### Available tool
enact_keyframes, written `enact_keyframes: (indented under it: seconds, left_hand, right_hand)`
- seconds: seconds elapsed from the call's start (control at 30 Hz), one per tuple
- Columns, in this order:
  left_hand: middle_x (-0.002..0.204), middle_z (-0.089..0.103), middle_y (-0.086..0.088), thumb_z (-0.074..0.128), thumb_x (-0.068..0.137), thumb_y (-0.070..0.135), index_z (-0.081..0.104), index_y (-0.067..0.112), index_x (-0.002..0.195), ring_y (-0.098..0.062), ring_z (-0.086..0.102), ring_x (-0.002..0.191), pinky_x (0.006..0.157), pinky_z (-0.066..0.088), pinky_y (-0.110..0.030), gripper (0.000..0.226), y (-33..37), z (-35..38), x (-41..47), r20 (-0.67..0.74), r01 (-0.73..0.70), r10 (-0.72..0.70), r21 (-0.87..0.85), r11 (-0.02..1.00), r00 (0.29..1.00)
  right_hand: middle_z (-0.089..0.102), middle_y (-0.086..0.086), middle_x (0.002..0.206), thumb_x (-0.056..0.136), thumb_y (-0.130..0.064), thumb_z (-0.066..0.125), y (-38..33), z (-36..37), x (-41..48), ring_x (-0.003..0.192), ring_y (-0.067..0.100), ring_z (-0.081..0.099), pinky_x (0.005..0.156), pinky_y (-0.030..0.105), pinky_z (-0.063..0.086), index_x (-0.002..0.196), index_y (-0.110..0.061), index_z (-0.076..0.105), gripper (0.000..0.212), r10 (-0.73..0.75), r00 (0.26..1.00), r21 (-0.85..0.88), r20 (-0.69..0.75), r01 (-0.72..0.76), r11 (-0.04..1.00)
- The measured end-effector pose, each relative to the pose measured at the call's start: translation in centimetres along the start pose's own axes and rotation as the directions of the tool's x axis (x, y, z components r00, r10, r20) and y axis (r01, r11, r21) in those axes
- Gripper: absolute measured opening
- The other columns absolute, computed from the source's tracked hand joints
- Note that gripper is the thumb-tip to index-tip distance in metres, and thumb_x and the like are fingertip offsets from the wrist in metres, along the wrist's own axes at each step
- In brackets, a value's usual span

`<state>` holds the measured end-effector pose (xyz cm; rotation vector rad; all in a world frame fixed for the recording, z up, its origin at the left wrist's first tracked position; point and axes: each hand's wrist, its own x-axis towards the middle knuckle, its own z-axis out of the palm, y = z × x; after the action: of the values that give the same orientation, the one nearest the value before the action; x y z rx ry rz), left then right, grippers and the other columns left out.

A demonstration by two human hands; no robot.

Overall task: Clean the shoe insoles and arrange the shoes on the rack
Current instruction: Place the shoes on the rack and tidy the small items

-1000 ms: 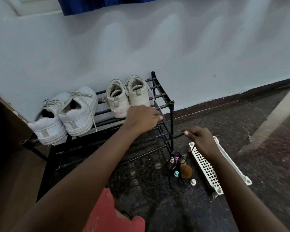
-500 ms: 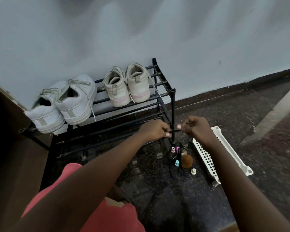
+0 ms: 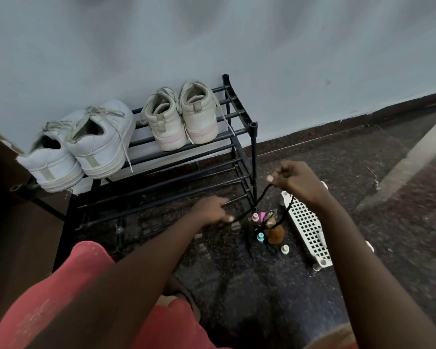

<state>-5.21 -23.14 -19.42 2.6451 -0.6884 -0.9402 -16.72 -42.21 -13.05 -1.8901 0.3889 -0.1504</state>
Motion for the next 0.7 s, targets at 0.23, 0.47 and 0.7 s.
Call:
enact_keyframes:
  seconds: [0.23,0.47,0.7]
  left_hand:
    - [0.091,0.067,-0.006,0.069,0.084,0.016,0.071,0.006,0.101,-0.016,0.058,0.086,0.078,0.039,-0.03,0.019,4.6,-0.4,-0.8,-0.122,-0.312,0.29,-0.482,0.819,0.949]
    - [0.105,0.068,0.002,0.058,0.091,0.037,0.069,0.029,0.1,-0.018,0.061,0.095,0.072,0.042,-0.024,0.017,-0.1,-0.5,-0.7,-0.239,-0.056,0.062,0.029,0.998,0.969]
    - [0.122,0.064,-0.003,0.061,0.085,0.041,0.068,0.024,0.113,-0.024,0.06,0.109,0.088,0.049,-0.032,0.034,-5.5,0.4,0.0,-0.235,0.37,-0.335,0.121,0.921,0.912]
  right_hand:
    - [0.062,0.006,0.068,0.076,-0.007,0.071,1.0,2.5,0.7,0.06,0.015,0.056,0.062,0.029,0.044,0.069,-0.015,0.057,0.018,0.021,0.999,-0.142,0.045,-0.014,0.99]
    - [0.056,0.003,0.058,0.08,-0.007,0.07,1.4,0.1,-0.1,0.051,0.007,0.049,0.056,0.023,0.038,0.067,-0.009,0.056,0.02,0.056,0.998,-0.034,0.031,-0.055,0.998]
    - [0.052,0.003,0.054,0.083,-0.007,0.068,0.3,-2.0,-0.5,0.045,0.004,0.042,0.048,0.014,0.036,0.066,-0.009,0.056,0.021,0.035,0.999,0.065,-0.027,-0.034,0.997]
